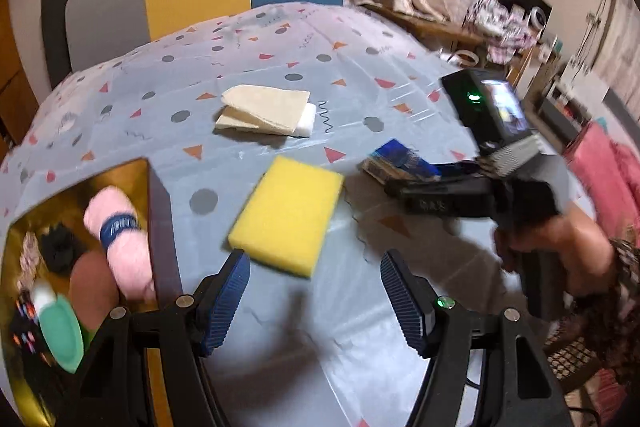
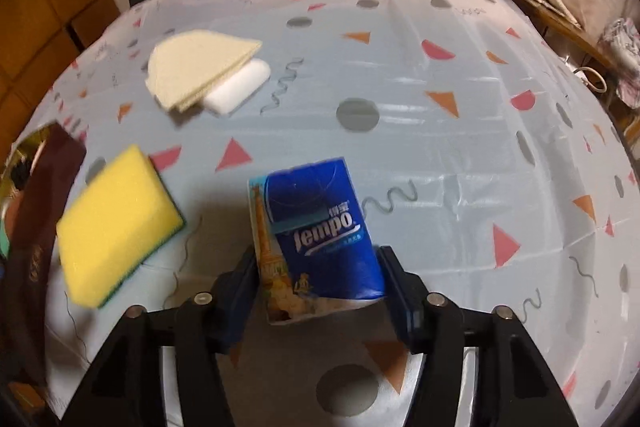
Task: Organize soft objects
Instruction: 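Reach the right tool to the blue Tempo tissue pack and grasp it, then grasp the yellow sponge with the left tool while the right tool holds the tissues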
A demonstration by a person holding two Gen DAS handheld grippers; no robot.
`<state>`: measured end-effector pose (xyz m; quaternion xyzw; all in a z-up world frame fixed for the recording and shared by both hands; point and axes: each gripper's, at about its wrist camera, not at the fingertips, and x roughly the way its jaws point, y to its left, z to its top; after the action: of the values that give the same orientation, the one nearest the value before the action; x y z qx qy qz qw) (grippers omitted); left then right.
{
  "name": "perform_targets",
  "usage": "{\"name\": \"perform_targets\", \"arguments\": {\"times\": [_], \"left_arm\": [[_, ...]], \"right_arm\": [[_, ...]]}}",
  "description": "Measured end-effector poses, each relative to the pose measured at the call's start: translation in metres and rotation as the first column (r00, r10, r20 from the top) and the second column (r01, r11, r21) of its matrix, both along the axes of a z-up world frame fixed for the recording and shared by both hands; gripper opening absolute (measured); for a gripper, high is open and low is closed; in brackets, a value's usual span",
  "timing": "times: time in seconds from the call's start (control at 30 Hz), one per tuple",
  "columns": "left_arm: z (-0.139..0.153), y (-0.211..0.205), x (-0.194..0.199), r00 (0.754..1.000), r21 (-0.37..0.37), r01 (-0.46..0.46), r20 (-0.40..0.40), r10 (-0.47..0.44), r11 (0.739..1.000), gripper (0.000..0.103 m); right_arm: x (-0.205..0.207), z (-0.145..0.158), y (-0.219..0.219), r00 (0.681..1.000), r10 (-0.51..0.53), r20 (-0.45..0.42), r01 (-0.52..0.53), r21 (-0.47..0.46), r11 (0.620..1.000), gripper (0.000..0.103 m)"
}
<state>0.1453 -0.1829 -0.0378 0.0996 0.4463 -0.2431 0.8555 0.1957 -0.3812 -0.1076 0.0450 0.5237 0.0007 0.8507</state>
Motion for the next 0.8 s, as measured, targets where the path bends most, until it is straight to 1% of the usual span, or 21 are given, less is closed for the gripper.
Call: {"name": "perform_targets", "arguments": {"times": [0.07,0.1,0.17,0.23,0.27,0.33,0.37,0.4,0.43,0.5,0.6,0.8], "left_arm": [[-0.006,-0.012,0.011,1.0,0.053,0.023,0.01,-0.024,0.998,0.07],[-0.009,-0.015,0.016,1.0,0.065,0.028,0.007,-0.028,0.997,0.071],[-0.02,-0.023,0.032,0.999,0.094,0.037,-0.036,-0.034,0.995,0.071],[-0.03,-0.028,0.046,0.997,0.119,0.034,-0.075,-0.025,0.992,0.072],[-0.034,-0.03,0.048,0.997,0.136,0.04,-0.071,-0.031,0.99,0.073],[-0.041,-0.037,0.053,0.998,0.205,0.053,-0.043,-0.046,0.977,0.074],[-0.044,-0.039,0.055,0.998,0.221,0.058,-0.045,-0.049,0.974,0.076],[-0.046,-0.039,0.057,0.997,0.221,0.063,-0.057,-0.051,0.973,0.08],[-0.047,-0.039,0.059,0.997,0.216,0.056,-0.057,-0.045,0.975,0.081],[-0.047,-0.038,0.062,0.998,0.209,0.041,-0.048,-0.031,0.977,0.081],[-0.052,-0.039,0.069,0.997,0.199,0.032,-0.07,-0.018,0.979,0.081],[-0.067,-0.039,0.075,0.996,0.21,0.02,-0.093,-0.001,0.978,0.081]], "right_arm": [[-0.003,0.003,-0.001,1.0,-0.012,-0.003,0.012,0.031,0.999,0.058],[-0.005,0.005,-0.002,1.0,-0.018,-0.006,0.018,0.072,0.997,0.058],[-0.005,0.005,-0.002,1.0,-0.021,-0.014,0.022,0.101,0.995,0.058],[-0.007,0.004,-0.002,0.999,-0.02,-0.027,0.023,0.093,0.995,0.058],[-0.006,0.003,-0.003,0.999,-0.02,-0.033,0.023,0.089,0.996,0.058],[-0.008,0.002,-0.004,0.998,-0.03,-0.047,0.035,0.097,0.995,0.058],[-0.007,0.002,-0.006,0.998,-0.034,-0.048,0.039,0.105,0.994,0.058],[-0.007,0.002,-0.008,0.998,-0.04,-0.051,0.045,0.113,0.993,0.058],[-0.007,0.002,-0.01,0.997,-0.046,-0.055,0.053,0.122,0.991,0.058],[-0.007,0.001,-0.011,0.997,-0.049,-0.059,0.056,0.128,0.99,0.058],[-0.006,0.0,-0.013,0.997,-0.044,-0.061,0.051,0.119,0.992,0.059],[-0.002,0.0,-0.011,0.997,-0.045,-0.065,0.053,0.121,0.991,0.059]]}}
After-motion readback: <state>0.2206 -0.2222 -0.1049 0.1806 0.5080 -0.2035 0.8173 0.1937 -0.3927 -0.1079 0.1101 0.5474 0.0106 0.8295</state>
